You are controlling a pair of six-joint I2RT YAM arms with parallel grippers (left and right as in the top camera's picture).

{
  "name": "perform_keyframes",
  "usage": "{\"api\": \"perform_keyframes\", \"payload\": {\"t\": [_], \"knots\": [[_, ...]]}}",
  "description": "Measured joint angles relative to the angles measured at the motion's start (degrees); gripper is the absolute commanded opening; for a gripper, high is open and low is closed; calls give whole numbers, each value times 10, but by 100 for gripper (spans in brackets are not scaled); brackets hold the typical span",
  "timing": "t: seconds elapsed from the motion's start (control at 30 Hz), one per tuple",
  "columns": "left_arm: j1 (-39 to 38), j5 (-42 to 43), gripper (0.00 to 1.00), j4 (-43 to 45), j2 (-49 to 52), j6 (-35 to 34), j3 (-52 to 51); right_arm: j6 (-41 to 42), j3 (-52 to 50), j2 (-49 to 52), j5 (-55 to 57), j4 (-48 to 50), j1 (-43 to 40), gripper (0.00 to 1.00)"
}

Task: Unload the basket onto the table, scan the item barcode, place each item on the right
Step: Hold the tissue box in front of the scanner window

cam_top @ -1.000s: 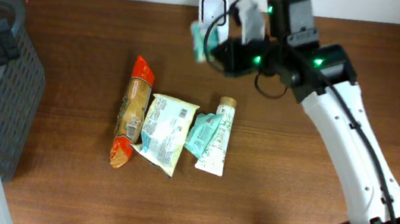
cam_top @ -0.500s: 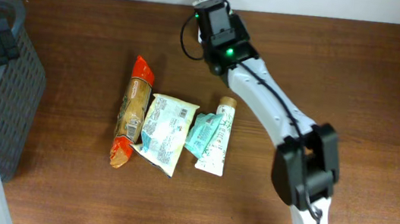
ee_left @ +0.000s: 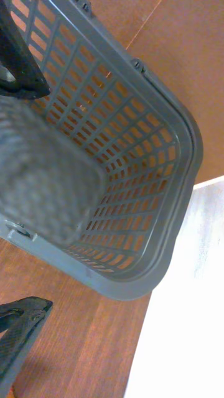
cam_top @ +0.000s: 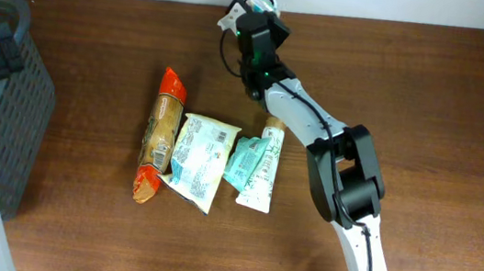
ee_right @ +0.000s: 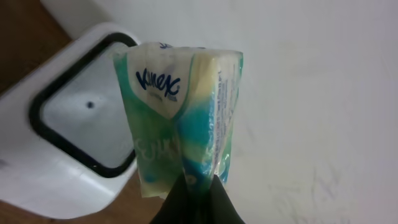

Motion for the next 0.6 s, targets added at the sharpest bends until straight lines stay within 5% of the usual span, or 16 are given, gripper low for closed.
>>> {"api": "perform_keyframes", "payload": {"t": [0.6], "knots": [[0, 0, 99, 0, 0, 0, 0, -123, 0, 13, -38, 60, -18, 4]]}}
